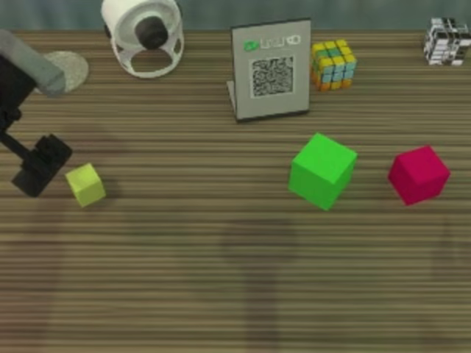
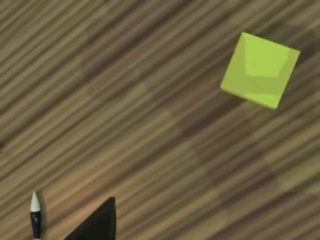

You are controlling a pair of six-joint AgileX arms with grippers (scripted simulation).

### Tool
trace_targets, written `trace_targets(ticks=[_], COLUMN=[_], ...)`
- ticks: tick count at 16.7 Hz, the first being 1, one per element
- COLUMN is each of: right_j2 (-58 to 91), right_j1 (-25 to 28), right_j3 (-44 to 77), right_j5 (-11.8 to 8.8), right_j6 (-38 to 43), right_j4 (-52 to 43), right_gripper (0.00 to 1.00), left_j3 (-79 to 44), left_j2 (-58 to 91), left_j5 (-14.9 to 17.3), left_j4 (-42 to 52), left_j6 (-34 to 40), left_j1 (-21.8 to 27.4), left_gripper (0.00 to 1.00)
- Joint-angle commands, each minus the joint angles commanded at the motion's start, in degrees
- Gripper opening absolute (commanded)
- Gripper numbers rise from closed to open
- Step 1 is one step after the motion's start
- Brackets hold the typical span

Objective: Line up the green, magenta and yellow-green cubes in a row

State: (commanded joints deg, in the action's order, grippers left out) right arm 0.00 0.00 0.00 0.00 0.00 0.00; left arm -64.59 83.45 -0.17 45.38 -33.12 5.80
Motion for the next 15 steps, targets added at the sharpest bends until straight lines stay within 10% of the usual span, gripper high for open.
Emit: trace_targets(ticks=[15], right_j2=[0.0], right_j1=[0.0], right_j3=[0.0], right_j5=[0.0], right_j6=[0.0], right_j4=[0.0], right_gripper=[1.0], left_j3=[-30.8], left_j2=[36.8], left_j5=[0.3], left_j4=[19.7], left_j6=[-15.1], left_j1=[2.7], left_gripper=[1.0])
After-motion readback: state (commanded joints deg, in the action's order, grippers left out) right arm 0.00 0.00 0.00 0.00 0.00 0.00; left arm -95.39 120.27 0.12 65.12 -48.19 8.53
